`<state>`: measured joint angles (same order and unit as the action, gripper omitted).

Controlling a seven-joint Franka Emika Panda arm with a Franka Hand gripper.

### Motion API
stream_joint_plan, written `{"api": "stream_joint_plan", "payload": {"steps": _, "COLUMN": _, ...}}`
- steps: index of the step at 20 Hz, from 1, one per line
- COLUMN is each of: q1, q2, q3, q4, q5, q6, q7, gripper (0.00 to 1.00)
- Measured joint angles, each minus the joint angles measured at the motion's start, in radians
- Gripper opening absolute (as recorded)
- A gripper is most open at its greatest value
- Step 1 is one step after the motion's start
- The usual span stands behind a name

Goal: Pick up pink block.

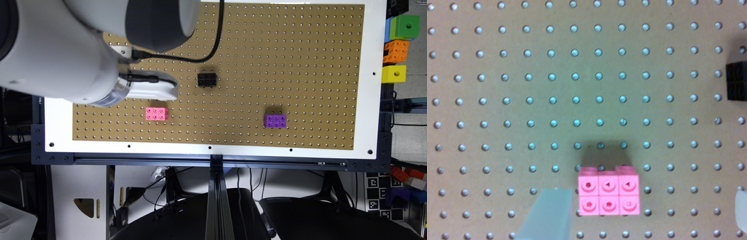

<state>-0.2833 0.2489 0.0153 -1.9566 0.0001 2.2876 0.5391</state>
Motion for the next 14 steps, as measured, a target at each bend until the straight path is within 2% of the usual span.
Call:
{"api": "stream_joint_plan", "payload": {"steps": 4, "q1": -0.008, "q2": 0.021, "q3": 0.000, "q4": 0.026, "q5": 0.0000, "q6": -0.002, "q7": -0.007, "gripper": 1.00}}
{"api": "stream_joint_plan", "payload": {"steps": 9, "q1": -0.009, "q2": 0.033, "q3": 0.000, "q4": 0.028, "q5": 0.0000, "q6": 0.001, "q7": -0.008, "gripper": 1.00}}
{"api": "stream_joint_plan", "payload": {"steps": 14, "q1": -0.009, "q2": 0.098, "q3": 0.000, "q4": 0.041, "q5": 0.0000, "q6": 0.040, "q7": -0.008, "gripper": 1.00}}
